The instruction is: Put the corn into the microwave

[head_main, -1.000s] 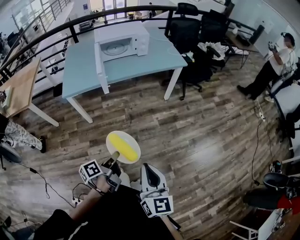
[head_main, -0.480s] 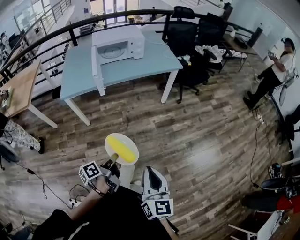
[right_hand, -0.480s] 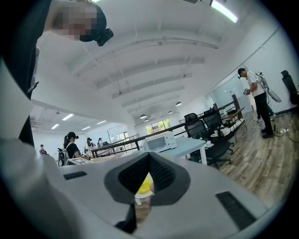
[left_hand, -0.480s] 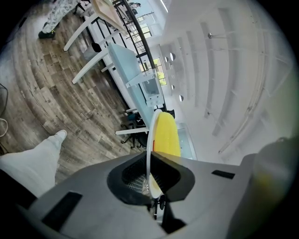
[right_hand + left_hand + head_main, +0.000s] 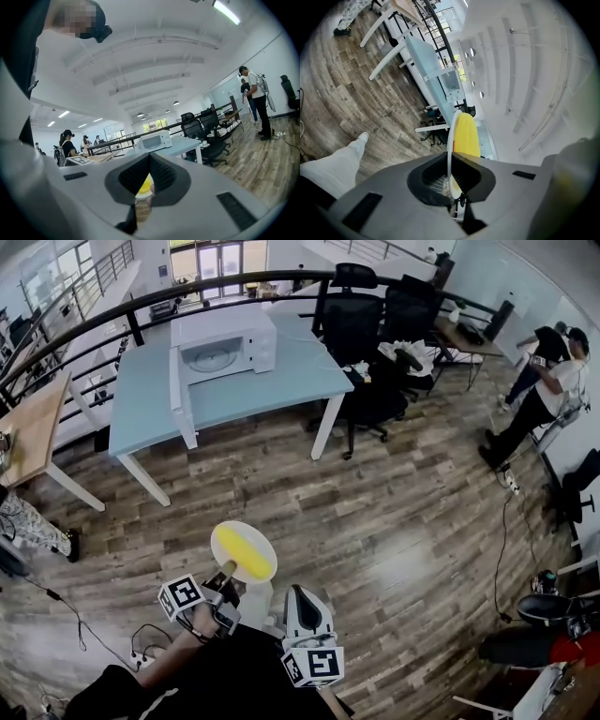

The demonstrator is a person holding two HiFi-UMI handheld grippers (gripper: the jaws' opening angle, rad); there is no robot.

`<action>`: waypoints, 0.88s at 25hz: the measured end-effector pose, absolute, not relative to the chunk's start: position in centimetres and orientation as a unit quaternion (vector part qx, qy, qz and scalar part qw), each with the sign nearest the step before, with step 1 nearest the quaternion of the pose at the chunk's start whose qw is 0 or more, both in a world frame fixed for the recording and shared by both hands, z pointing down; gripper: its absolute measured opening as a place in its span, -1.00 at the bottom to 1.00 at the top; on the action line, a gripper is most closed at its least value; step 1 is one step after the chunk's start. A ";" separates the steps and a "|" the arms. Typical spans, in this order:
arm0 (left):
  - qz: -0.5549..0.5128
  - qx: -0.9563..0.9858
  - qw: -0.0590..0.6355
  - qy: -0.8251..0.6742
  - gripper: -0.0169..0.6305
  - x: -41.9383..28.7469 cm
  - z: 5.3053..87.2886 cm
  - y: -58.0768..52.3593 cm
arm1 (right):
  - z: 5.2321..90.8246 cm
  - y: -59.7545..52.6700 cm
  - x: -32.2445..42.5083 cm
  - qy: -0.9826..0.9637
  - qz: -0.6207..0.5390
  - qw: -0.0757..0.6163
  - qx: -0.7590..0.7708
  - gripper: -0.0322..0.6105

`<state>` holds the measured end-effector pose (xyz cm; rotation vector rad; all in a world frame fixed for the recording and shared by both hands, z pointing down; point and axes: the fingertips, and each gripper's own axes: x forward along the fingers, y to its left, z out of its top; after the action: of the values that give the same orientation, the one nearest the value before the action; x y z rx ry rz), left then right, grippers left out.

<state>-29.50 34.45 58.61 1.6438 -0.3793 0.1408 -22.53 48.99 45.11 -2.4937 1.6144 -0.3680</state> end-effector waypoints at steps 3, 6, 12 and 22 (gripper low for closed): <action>0.061 0.726 0.664 -0.168 -0.90 -28.5 59.0 33.8 | 45.6 48.5 -22.0 0.540 -0.127 0.068 -0.829 -0.88; 0.061 0.727 0.662 -0.172 -0.90 -27.4 59.5 33.0 | 46.3 48.1 -21.0 0.538 -0.132 0.066 -0.830 -0.88; 0.060 0.725 0.663 -0.177 -0.90 -24.8 59.6 31.4 | 46.6 46.4 -17.9 0.539 -0.139 0.063 -0.828 -0.88; 0.054 0.715 0.671 -0.189 -0.90 -20.6 59.6 27.7 | 46.7 42.4 -14.2 0.557 -0.149 0.054 -0.815 -0.88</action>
<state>-20.58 27.67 59.65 1.6116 -0.4263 0.1222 -14.19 42.37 46.67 -2.4773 1.6928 -0.4526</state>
